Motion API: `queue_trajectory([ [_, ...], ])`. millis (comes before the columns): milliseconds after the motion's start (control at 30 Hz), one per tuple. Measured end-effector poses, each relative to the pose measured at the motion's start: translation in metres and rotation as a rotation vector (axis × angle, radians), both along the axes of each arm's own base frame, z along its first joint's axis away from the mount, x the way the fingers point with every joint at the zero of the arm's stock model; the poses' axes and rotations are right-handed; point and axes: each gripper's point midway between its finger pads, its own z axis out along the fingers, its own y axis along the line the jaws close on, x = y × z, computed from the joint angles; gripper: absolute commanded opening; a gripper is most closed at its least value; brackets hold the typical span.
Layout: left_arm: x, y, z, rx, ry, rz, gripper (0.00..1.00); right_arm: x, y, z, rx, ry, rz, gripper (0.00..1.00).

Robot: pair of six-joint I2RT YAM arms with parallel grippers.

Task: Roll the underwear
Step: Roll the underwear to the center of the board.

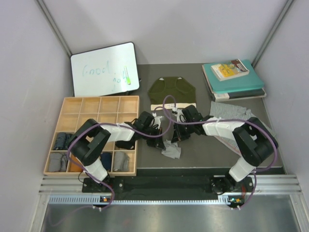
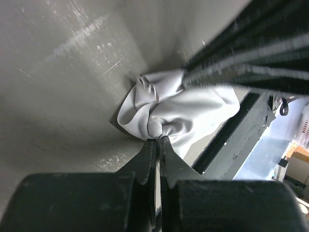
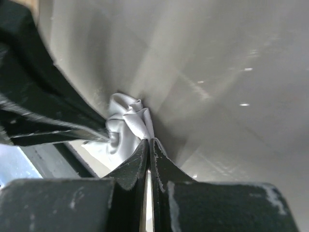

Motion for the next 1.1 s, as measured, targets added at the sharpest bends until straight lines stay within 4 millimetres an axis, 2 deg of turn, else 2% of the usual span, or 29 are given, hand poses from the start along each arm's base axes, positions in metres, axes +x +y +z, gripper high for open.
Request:
queue_trajectory([
  [200, 0.000, 0.000, -0.001, 0.011, 0.021, 0.001, 0.00, -0.009, 0.012, 0.013, 0.026, -0.028, 0.036, 0.00],
  [467, -0.001, 0.000, -0.001, 0.009, 0.049, 0.015, 0.00, -0.012, 0.016, 0.034, 0.066, -0.078, 0.049, 0.00],
  [667, 0.000, 0.000, -0.001, 0.009, 0.067, 0.031, 0.00, -0.030, 0.020, 0.028, 0.057, -0.052, 0.095, 0.00],
  [933, 0.000, 0.000, -0.001, 0.011, 0.090, 0.057, 0.00, -0.044, 0.024, 0.020, 0.040, -0.021, 0.135, 0.00],
  [1100, 0.000, 0.001, -0.001, 0.011, 0.103, 0.069, 0.00, -0.049, 0.024, 0.014, 0.022, -0.004, 0.149, 0.10],
])
